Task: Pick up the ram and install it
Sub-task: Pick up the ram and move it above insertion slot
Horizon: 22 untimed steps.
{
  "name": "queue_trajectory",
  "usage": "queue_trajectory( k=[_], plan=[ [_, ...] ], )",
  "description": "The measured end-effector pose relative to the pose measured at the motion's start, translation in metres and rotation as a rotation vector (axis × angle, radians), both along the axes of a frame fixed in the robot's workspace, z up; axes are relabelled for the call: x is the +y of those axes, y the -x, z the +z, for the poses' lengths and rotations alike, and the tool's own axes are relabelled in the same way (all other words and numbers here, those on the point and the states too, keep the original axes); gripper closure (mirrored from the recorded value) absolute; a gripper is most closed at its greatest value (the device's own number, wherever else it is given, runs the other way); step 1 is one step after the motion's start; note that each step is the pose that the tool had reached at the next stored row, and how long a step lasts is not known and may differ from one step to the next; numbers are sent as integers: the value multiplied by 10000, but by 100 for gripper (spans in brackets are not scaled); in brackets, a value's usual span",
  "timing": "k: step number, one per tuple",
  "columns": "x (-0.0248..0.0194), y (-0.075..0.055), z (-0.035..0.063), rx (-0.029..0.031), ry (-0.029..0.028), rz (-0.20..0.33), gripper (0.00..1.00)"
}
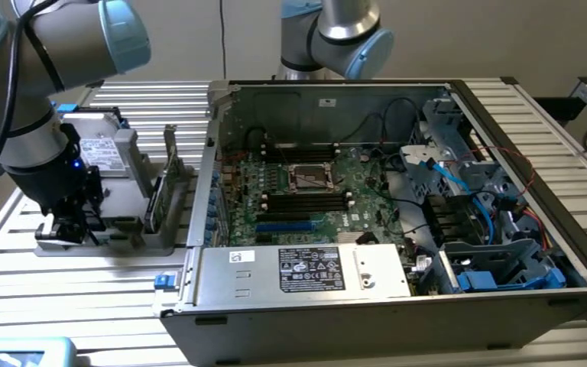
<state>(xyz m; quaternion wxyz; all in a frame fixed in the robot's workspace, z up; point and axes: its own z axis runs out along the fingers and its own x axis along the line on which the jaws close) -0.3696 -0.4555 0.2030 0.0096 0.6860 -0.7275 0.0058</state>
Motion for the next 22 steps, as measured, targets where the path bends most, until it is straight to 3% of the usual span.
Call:
queue_trajectory(
  k=[5,8,9,11,22],
  plan=[
    [0,5,-36,-1,-1,-1,64],
    [1,13,-52,-2,-2,-1,72],
    [1,15,-52,-2,-2,0,85],
    [0,18,-34,-2,-2,0,86],
    [-17,20,465,-2,-1,1,86]
  ],
)
